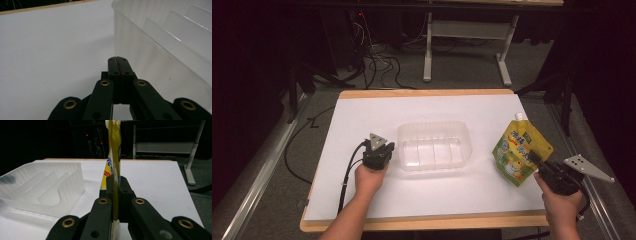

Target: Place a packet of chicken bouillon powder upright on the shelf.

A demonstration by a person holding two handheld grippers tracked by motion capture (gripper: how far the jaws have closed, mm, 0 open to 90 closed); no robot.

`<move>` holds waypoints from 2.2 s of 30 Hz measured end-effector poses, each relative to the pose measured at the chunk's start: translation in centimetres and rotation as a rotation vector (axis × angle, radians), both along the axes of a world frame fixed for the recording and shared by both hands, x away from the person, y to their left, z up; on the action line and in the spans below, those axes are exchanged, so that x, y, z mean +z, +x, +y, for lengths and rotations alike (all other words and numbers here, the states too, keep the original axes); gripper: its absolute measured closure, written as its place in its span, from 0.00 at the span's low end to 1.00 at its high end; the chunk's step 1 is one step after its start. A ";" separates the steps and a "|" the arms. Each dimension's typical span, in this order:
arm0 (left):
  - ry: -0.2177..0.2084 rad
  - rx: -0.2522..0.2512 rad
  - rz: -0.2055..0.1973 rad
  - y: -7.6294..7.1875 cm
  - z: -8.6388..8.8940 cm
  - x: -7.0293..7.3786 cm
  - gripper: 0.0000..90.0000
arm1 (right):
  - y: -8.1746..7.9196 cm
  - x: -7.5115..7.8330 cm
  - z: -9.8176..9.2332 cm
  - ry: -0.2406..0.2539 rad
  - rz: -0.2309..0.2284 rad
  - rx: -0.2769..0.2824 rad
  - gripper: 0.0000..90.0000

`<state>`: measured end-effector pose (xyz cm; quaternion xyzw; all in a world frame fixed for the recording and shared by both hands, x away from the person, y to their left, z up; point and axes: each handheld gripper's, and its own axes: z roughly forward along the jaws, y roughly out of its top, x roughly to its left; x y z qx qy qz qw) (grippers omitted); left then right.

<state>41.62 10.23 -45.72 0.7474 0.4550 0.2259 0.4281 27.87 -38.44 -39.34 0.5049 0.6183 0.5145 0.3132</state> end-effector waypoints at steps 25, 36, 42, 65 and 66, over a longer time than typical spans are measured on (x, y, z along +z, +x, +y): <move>-0.049 -0.085 0.015 0.0 -6.4 0.2 1.00 | -0.6 0.2 -0.6 0.020 -0.016 -0.024 1.00; -0.037 -0.105 -0.009 -2.4 -1.5 1.7 0.78 | -0.5 0.2 -0.5 0.027 -0.016 -0.033 1.00; -0.041 -0.085 -0.060 -5.7 3.4 2.1 0.61 | -0.6 0.3 -0.6 0.032 -0.023 -0.055 1.00; -0.074 -0.133 -0.054 -6.3 4.7 1.1 0.39 | -0.2 3.1 0.6 0.043 -0.099 -0.120 1.00; -0.079 -0.134 -0.054 -6.3 4.6 1.2 0.39 | -0.1 3.3 0.6 0.043 -0.104 -0.118 1.00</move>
